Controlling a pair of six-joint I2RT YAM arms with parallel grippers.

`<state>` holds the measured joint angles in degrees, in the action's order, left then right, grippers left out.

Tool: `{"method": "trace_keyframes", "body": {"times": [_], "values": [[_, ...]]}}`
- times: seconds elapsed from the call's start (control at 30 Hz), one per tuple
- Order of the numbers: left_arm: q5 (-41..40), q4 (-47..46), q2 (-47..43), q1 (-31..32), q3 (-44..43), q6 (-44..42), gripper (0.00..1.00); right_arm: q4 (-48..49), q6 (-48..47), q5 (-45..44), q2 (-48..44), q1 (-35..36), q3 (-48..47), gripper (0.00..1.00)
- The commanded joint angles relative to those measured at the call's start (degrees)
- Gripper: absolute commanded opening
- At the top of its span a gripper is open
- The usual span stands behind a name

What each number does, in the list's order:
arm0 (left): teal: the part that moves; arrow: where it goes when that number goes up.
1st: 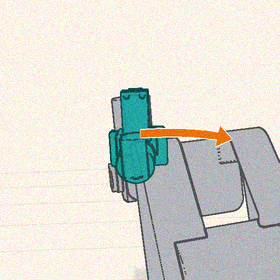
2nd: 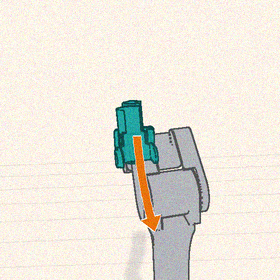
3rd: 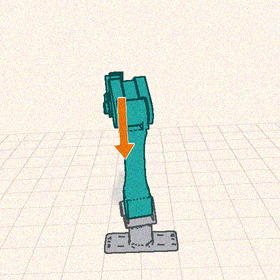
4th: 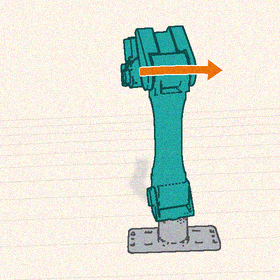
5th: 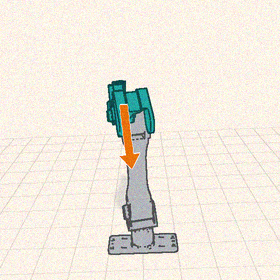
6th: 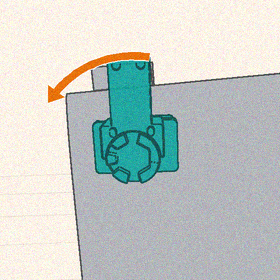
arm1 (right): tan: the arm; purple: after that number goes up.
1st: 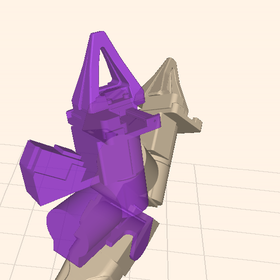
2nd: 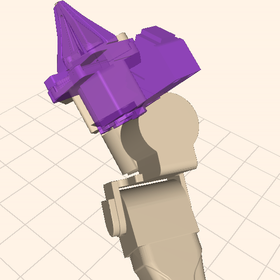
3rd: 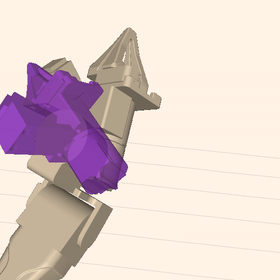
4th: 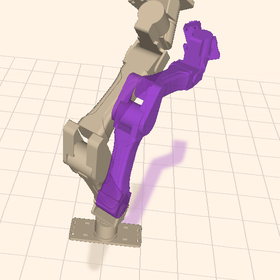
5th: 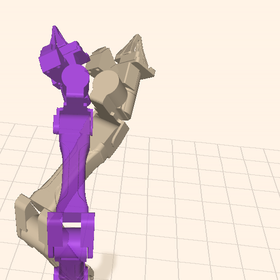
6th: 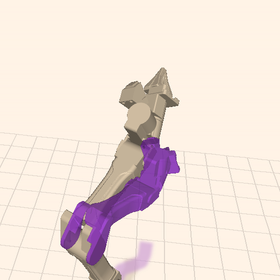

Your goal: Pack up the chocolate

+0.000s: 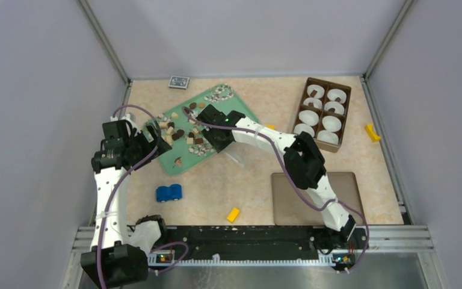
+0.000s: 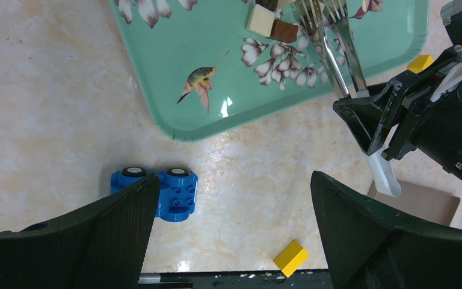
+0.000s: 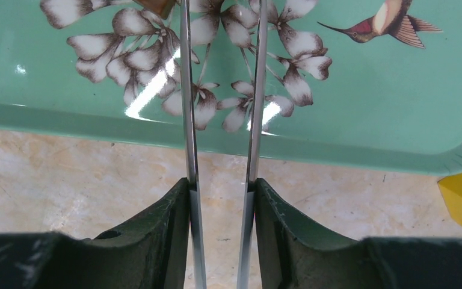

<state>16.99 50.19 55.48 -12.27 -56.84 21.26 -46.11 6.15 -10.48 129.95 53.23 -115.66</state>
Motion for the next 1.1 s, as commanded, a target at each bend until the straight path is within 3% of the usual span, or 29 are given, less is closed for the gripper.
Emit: {"method": "trace_keyframes", "body": {"times": [0.0, 0.13, 0.27, 0.33, 0.77, 1.07], "values": [[-0.64, -0.75, -1.30, 0.15, -0.23, -0.43, 0.99, -0.17, -0.74, -0.65, -1.65, 0.47, -1.03, 0.34], [-0.56, -0.81, -1.05, 0.14, -0.12, -0.34, 0.99, -0.19, -0.50, -1.33, -3.65, 0.73, 1.36, 0.26], [-0.47, -0.89, -1.01, 0.14, -0.22, -0.34, 0.99, 0.12, 0.43, -2.90, -7.34, 0.74, 5.17, 0.07], [-0.26, -0.91, -1.01, 0.14, -0.20, -0.34, 0.99, 0.58, 0.72, -3.78, -9.88, 0.74, 7.18, 0.04], [0.23, -0.89, -1.44, 0.15, -0.07, -0.34, 0.99, 0.14, 2.29, -6.10, -17.41, 0.20, 13.20, 0.03], [0.63, -0.84, -1.39, 0.15, -0.23, -0.25, 0.99, 1.09, 4.43, -1.78, -21.89, -4.70, 14.41, 0.03]]}}
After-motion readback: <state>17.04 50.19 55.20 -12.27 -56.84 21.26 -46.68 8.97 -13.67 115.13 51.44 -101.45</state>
